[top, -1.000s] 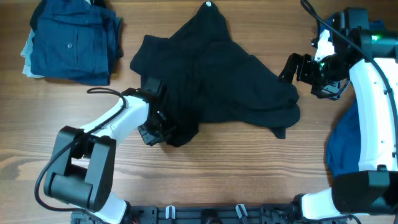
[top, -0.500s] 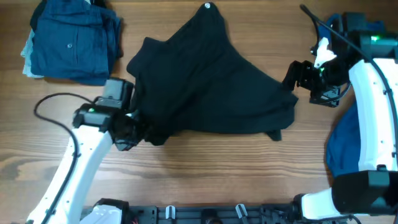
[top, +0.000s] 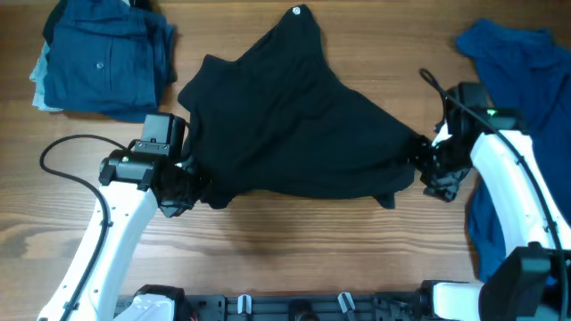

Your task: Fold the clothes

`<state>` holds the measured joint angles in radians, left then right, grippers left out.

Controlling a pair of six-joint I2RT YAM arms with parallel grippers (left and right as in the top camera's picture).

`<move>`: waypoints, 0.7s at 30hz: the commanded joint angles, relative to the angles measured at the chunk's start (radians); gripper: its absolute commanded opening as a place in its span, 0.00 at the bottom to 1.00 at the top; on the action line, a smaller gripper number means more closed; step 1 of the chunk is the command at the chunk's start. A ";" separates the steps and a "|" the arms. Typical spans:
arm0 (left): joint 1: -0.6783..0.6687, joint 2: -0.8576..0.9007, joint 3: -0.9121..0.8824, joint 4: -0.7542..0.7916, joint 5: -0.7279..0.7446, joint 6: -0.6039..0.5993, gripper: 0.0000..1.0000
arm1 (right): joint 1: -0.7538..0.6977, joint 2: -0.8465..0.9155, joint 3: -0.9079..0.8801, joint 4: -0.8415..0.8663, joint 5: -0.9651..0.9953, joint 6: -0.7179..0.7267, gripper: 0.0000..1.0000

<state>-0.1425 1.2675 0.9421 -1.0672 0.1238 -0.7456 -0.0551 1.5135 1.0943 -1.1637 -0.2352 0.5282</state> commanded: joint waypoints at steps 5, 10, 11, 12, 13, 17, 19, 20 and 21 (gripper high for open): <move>0.006 -0.011 -0.006 -0.015 -0.021 0.010 0.06 | -0.011 -0.014 -0.175 0.209 -0.011 0.137 0.75; 0.006 -0.011 -0.006 -0.015 -0.021 0.010 0.08 | -0.013 -0.014 -0.236 0.312 -0.058 0.132 0.63; 0.006 -0.011 -0.006 -0.015 -0.021 0.010 0.09 | -0.013 -0.014 -0.245 0.317 -0.058 0.124 0.63; 0.006 -0.011 -0.006 -0.015 -0.021 0.010 0.09 | -0.012 -0.014 -0.257 0.324 -0.058 0.125 0.64; 0.006 -0.011 -0.006 -0.015 -0.021 0.010 0.09 | -0.012 -0.014 -0.272 0.334 -0.065 0.126 0.64; 0.006 -0.011 -0.006 -0.015 -0.021 0.010 0.09 | -0.011 -0.014 -0.375 0.444 -0.089 0.119 0.66; 0.006 -0.011 -0.006 -0.015 -0.021 0.010 0.09 | -0.011 -0.014 -0.424 0.547 -0.133 0.098 0.66; 0.006 -0.011 -0.006 -0.015 -0.021 0.010 0.09 | -0.011 -0.014 -0.440 0.583 -0.150 0.093 0.66; 0.006 -0.011 -0.006 -0.015 -0.021 0.010 0.09 | -0.011 -0.014 -0.449 0.606 -0.155 0.089 0.66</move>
<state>-0.1425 1.2675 0.9413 -1.0786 0.1238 -0.7456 -0.0647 1.5040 0.6811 -0.6132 -0.3336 0.6422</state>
